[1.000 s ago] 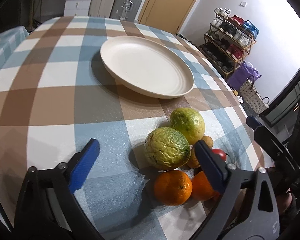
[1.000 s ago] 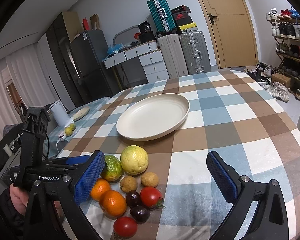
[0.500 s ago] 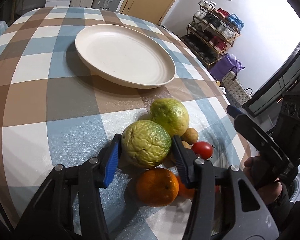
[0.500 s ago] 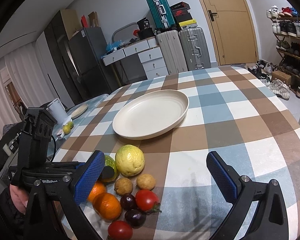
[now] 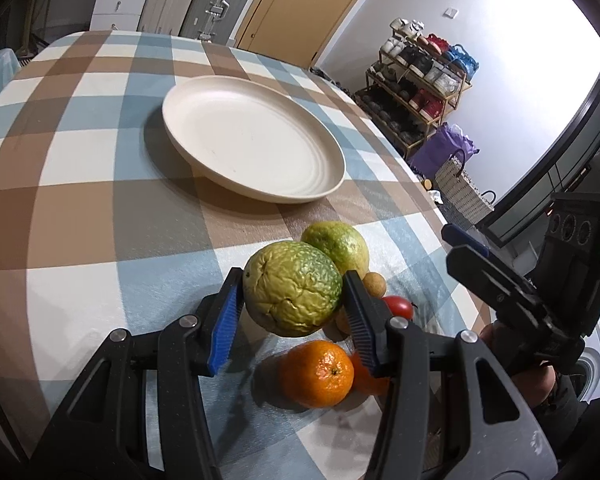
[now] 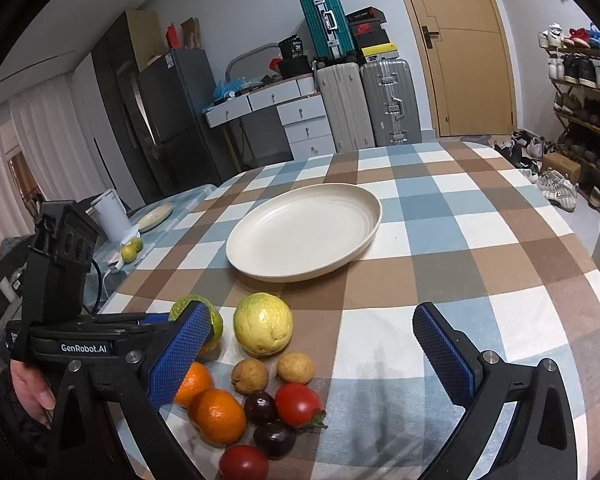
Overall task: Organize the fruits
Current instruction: 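Lift both citrus fruits and carry them toward the cream plate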
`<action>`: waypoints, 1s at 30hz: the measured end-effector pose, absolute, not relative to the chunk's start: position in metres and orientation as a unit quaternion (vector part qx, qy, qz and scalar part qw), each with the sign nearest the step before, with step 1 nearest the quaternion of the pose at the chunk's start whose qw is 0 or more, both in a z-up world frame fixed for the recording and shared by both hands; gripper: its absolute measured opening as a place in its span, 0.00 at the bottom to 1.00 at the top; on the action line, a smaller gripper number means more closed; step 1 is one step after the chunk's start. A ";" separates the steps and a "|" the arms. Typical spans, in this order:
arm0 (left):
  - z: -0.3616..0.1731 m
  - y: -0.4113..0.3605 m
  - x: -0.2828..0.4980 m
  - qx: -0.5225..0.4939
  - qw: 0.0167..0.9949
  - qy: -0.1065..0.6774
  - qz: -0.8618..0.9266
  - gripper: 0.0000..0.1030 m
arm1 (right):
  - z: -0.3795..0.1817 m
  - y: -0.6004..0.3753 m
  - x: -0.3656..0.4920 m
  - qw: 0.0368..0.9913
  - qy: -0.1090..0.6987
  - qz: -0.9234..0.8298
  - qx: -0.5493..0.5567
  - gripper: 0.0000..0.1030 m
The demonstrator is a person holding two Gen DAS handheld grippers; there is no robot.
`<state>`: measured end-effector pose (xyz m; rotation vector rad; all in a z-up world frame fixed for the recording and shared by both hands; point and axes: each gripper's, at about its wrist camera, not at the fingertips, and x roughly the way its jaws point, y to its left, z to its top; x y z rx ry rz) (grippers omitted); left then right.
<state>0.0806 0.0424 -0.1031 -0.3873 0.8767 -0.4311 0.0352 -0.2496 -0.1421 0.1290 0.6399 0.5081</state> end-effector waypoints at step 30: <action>-0.097 0.108 0.062 -0.214 0.878 0.385 -0.186 0.45 | -0.180 -0.186 0.087 0.841 0.458 0.286 0.033 0.77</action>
